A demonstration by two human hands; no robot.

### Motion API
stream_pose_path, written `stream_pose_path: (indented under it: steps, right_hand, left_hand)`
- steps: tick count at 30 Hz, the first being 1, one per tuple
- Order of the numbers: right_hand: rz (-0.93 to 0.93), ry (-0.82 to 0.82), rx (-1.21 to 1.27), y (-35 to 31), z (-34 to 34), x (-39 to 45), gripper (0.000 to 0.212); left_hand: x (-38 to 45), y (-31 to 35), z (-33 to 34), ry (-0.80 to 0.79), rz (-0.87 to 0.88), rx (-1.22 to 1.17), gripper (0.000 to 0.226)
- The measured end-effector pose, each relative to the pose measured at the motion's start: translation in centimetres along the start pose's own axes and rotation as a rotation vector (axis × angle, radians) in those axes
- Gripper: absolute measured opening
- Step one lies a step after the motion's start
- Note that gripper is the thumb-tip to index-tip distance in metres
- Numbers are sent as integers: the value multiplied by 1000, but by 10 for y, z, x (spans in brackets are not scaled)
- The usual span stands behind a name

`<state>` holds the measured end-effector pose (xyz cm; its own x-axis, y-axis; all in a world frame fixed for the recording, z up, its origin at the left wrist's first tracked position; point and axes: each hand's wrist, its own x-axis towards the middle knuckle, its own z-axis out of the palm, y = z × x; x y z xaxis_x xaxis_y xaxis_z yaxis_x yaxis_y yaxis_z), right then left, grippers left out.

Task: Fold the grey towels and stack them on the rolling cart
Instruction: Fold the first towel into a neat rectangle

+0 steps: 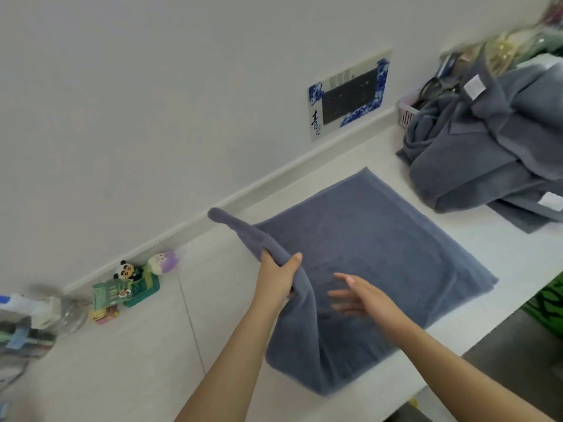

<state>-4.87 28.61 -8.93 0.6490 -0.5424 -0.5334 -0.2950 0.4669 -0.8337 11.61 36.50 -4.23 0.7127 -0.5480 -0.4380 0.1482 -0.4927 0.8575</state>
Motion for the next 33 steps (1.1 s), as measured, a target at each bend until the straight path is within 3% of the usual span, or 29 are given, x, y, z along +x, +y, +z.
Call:
stream_pose_path:
  steps: [5,8,11,13,16,18,21,23,27,33]
  right_hand:
    - [4,-29,323,-20,-61,-15,44]
    - [-6,105,360,-26,-103,-16,49]
    - [165,394,182,-23,-137,-9,54]
    - [155,379,-90,-21,-146,-6,51]
    - [114,379,-513,-13,-152,3,40]
    - [112,405,-675,-10,-151,8,29]
    - [78,414,-772,-12,-153,13,11]
    - [26,399,-775,-13,-155,13,10]
    - [53,313,-840,-6,-164,17,19]
    - [141,139,-922,-16,-175,22,22]
  left_hand:
    - [-2,50,95,-139,213,82,71]
    - [9,56,157,-342,98,23,84]
    - [19,41,197,-467,-25,86,79]
    - [26,23,205,-445,19,247,65]
    - [46,17,207,-385,179,464,45]
    - [63,22,204,-393,415,643,40]
    - [94,42,215,-564,759,1086,46]
    - [115,58,225,-715,881,1384,50]
    - [150,88,245,-838,940,1645,44]
    - [181,114,245,-815,952,1903,39]
